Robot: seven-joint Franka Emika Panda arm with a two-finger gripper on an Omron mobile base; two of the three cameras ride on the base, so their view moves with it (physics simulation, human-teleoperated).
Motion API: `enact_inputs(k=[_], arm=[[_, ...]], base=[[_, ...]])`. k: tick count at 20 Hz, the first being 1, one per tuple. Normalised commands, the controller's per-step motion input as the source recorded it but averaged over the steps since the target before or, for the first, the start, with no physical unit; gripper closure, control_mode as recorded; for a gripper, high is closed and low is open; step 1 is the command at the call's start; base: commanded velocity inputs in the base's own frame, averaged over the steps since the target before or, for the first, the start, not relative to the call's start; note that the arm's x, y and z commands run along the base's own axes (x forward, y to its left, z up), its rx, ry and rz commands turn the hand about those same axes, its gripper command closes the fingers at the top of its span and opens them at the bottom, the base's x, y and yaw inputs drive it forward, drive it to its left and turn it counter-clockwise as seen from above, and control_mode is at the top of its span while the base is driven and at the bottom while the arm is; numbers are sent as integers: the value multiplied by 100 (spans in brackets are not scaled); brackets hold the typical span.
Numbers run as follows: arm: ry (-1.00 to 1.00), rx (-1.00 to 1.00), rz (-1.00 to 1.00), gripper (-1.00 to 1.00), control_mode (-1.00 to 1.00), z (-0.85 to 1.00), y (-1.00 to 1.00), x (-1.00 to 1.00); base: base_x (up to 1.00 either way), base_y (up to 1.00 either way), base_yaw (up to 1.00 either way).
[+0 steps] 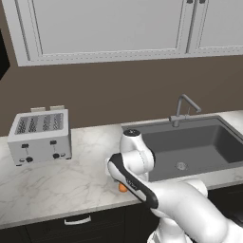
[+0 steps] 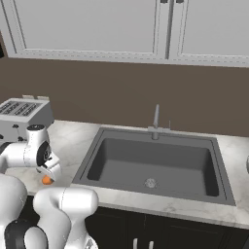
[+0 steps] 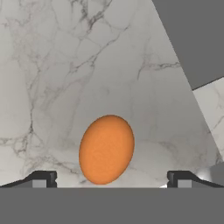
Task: Gather the eggs and milk located in the vicinity of the sink area and place them right next to the bowl.
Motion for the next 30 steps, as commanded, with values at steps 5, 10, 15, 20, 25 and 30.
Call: enact_inputs(k=[5,10,15,20,25,30], arm=[[0,0,-1,-100,-100,-4,0,11],[1,0,-2,-100,-100,-19,0,-14],[0,0,-2,-100,-100,-24,0,-14],[0,0,-3,-100,-100,-18,0,6],[0,0,-5,-100,-100,-15,0,11],[0,0,-1,-100,-100,-1,1,0]], base=[[0,0,0],[0,0,0],[0,0,0],[0,0,0],[0,0,0],[0,0,0]])
